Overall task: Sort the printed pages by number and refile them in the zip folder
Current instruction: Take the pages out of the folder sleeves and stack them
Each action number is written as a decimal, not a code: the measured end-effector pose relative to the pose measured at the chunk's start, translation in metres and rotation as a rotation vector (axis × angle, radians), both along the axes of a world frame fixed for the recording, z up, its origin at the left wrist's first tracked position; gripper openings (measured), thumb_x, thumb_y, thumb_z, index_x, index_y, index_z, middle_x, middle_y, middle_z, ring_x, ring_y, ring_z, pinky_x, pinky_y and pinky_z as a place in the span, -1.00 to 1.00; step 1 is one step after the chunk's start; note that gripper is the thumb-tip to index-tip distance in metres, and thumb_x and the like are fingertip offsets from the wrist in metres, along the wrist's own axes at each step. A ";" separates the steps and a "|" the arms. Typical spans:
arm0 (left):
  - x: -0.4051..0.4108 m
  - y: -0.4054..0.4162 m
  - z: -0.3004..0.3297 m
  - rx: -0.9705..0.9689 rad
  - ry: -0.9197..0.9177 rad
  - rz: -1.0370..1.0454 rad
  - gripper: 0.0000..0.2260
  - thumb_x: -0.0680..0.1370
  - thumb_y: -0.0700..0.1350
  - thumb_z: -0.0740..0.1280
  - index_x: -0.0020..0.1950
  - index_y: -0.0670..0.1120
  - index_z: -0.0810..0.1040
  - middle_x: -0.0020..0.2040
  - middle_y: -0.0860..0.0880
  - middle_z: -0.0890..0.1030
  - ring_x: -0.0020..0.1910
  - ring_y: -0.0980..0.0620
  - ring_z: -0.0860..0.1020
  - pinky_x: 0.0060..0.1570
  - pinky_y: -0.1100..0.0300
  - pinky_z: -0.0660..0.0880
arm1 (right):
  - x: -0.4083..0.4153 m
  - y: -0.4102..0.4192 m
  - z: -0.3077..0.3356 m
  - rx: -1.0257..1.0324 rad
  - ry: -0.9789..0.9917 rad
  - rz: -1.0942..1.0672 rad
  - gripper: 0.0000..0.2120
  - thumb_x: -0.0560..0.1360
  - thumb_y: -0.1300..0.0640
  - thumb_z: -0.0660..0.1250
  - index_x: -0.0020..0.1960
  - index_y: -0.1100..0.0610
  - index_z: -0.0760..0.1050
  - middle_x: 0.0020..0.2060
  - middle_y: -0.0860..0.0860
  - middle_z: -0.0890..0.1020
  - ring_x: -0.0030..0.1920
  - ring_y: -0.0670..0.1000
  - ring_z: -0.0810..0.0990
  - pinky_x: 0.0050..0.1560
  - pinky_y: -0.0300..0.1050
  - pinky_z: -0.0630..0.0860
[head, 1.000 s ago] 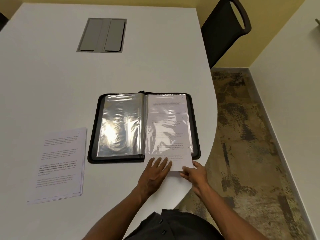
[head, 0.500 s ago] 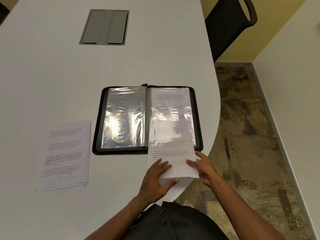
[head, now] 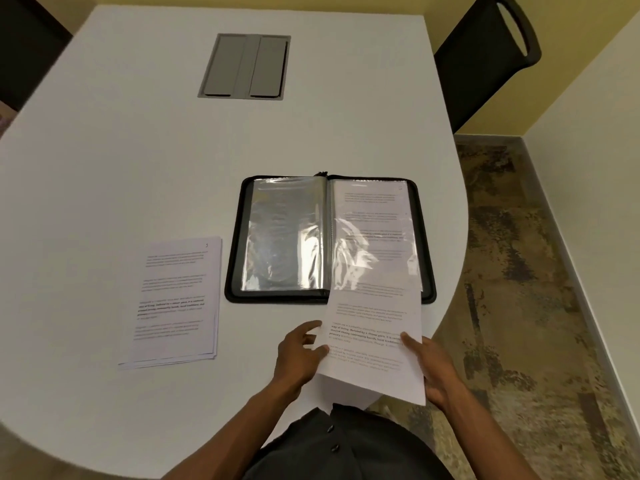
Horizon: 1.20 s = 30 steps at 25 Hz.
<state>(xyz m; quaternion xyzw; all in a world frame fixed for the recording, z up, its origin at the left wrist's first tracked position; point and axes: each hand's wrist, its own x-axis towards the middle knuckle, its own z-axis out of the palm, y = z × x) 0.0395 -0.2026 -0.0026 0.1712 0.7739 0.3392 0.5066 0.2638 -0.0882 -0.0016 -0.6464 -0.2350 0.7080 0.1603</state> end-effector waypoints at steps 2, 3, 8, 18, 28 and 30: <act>-0.007 -0.017 0.007 0.011 -0.116 0.025 -0.70 0.49 -0.22 0.49 0.17 0.05 0.62 0.17 -0.04 0.61 0.11 0.10 0.57 0.09 0.16 0.59 | -0.005 -0.003 0.005 -0.009 -0.007 -0.022 -0.73 0.60 0.23 0.33 0.29 0.25 0.51 0.07 0.25 0.69 0.08 0.31 0.67 0.13 0.32 0.59; -0.014 -0.024 0.014 0.023 -0.228 0.088 -0.73 0.50 -0.26 0.47 0.14 0.02 0.63 0.16 -0.08 0.63 0.09 0.05 0.61 0.06 0.13 0.61 | -0.009 -0.005 0.009 -0.005 -0.006 -0.021 -0.73 0.61 0.26 0.31 0.30 0.24 0.50 0.09 0.25 0.68 0.08 0.32 0.67 0.13 0.32 0.58; -0.062 -0.046 0.040 0.046 -0.587 0.373 -0.74 0.55 -0.24 0.41 0.23 -0.08 0.57 0.08 -0.18 0.69 0.10 -0.16 0.66 -0.01 -0.01 0.64 | -0.041 -0.031 0.054 0.133 -0.041 0.059 -0.72 0.56 0.29 0.36 0.26 0.16 0.54 0.06 0.14 0.72 0.05 0.24 0.71 0.12 0.35 0.59; -0.159 -0.087 0.056 0.080 -0.616 0.209 -0.78 0.58 -0.20 0.38 0.22 -0.16 0.62 0.14 -0.16 0.68 0.13 -0.14 0.65 0.18 -0.06 0.57 | -0.123 -0.070 0.116 0.405 -0.026 0.337 -0.78 0.55 0.24 0.40 0.15 0.04 0.59 -0.04 -0.01 0.75 -0.05 0.09 0.74 -0.04 0.15 0.67; -0.261 -0.111 0.039 0.152 0.477 0.262 -0.80 0.47 -0.17 0.51 0.08 -0.05 0.69 -0.07 0.06 0.69 -0.17 0.11 0.66 -0.06 0.17 0.62 | -0.299 -0.053 0.037 0.511 -0.138 0.518 -0.85 0.50 0.25 0.43 0.03 0.07 0.65 -0.06 0.02 0.74 -0.10 0.04 0.72 -0.07 -0.01 0.66; -0.283 -0.112 0.032 0.170 0.721 0.147 -0.71 0.51 -0.20 0.47 0.23 -0.10 0.64 -0.03 -0.01 0.70 -0.18 0.04 0.66 -0.07 0.13 0.63 | -0.337 -0.060 0.026 0.507 -0.188 0.514 -0.87 0.49 0.24 0.40 0.00 0.08 0.64 -0.11 0.01 0.73 -0.17 0.02 0.71 -0.22 -0.10 0.60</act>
